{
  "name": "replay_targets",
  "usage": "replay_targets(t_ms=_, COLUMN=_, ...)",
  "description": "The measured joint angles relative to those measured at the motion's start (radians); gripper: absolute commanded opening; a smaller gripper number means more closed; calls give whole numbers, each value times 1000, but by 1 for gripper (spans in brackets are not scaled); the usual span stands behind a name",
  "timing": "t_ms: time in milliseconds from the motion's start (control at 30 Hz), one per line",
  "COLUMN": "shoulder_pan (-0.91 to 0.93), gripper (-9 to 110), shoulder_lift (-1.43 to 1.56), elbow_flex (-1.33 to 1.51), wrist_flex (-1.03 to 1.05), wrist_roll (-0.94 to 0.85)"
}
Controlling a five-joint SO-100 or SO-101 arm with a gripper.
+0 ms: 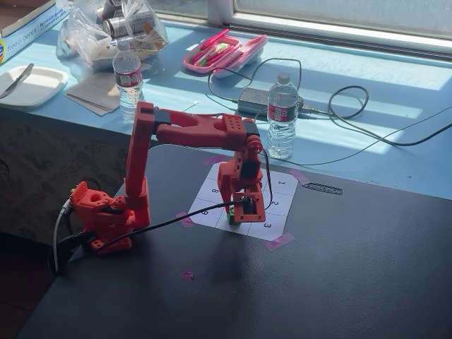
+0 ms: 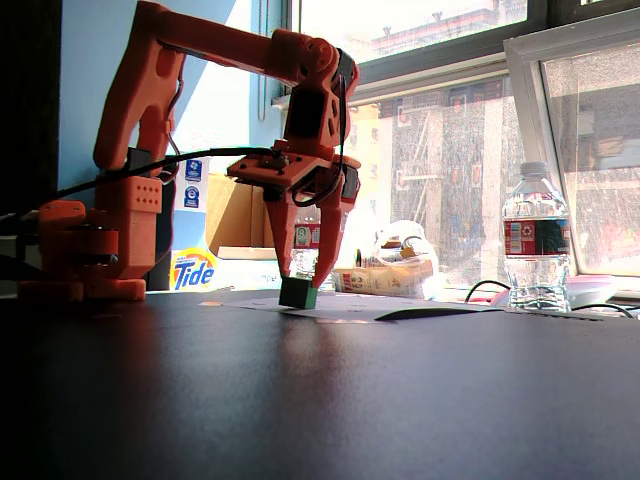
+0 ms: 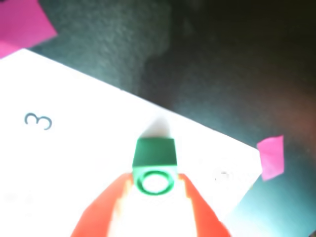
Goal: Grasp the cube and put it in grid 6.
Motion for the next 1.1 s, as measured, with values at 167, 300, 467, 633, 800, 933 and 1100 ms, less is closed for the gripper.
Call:
replay_targets(t_ms=167, shoulder_pan=-14, gripper=0, shoulder_lift=-31, elbow_flex=-35, wrist_flex=0, wrist_roll=0)
replay_targets(t_ms=300, shoulder_pan=-14, gripper=13, shoulder_lift=-31, elbow_flex=-37, wrist_flex=2, wrist_roll=-6)
replay_targets(t_ms=467, shoulder_pan=-17, gripper=29, shoulder_lift=-34, elbow_flex=-41, wrist_flex=41, wrist_roll=-66)
replay_targets(t_ms=633, shoulder_pan=-15, gripper=35, shoulder_lift=-32, elbow_flex=-46, wrist_flex=109, wrist_roll=-101)
replay_targets(t_ms=800, shoulder_pan=-14, gripper=37, shoulder_lift=11, elbow_flex=-107, wrist_flex=213, wrist_roll=-123)
replay_targets(t_ms=933, shoulder_pan=14, gripper=36, shoulder_lift=98, elbow_flex=-152, wrist_flex=273, wrist_roll=-129)
replay_targets(t_ms=1100, shoulder_pan=126, gripper=27, shoulder_lift=249, elbow_flex=-158, wrist_flex=287, wrist_roll=-170)
